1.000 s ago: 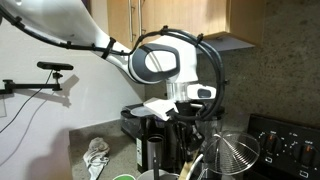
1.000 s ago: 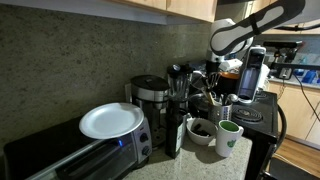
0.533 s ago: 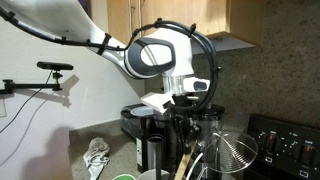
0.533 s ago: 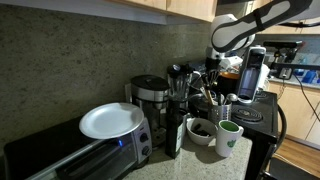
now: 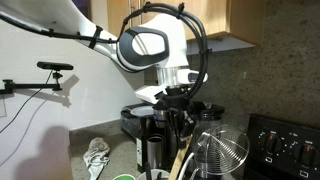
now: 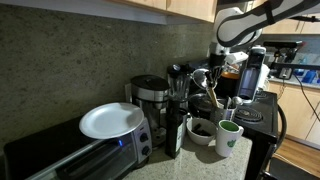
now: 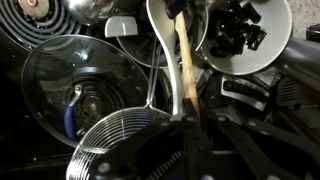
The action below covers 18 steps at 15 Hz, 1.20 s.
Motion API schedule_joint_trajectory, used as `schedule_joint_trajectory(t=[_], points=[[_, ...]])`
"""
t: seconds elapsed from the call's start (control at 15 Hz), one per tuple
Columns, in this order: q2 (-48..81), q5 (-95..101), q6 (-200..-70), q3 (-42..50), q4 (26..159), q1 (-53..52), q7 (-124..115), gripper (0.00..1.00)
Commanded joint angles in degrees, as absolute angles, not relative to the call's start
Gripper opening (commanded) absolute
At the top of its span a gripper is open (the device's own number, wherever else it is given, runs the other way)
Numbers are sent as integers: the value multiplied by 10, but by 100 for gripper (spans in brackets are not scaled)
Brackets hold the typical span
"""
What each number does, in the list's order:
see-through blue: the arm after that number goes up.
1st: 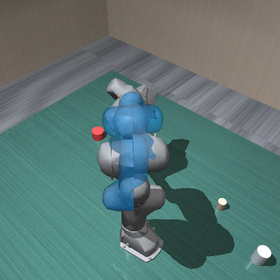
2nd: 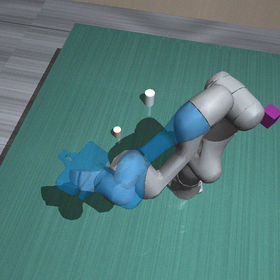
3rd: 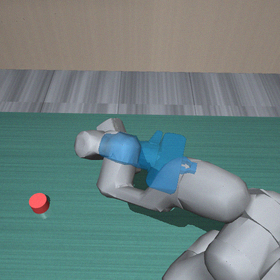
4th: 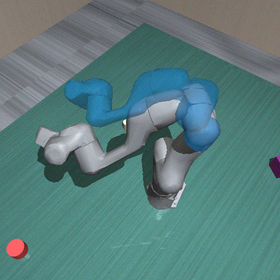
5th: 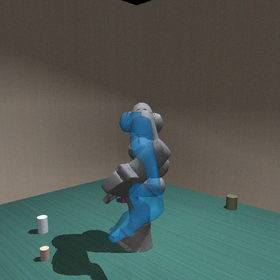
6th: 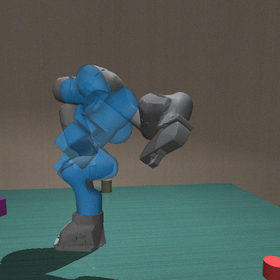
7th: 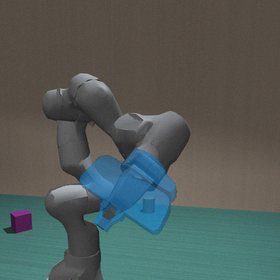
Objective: Take the wooden spoon and stir the contents in the bowl
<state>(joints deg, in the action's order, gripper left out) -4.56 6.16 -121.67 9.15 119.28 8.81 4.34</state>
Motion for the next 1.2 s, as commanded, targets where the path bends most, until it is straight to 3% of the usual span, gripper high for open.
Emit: schedule_joint_trajectory(t=[0.0, 1.13], points=[[-79, 62, -1181, 90, 1184, 88, 41, 6], [-185, 41, -1144, 62, 1106, 65, -2, 6]])
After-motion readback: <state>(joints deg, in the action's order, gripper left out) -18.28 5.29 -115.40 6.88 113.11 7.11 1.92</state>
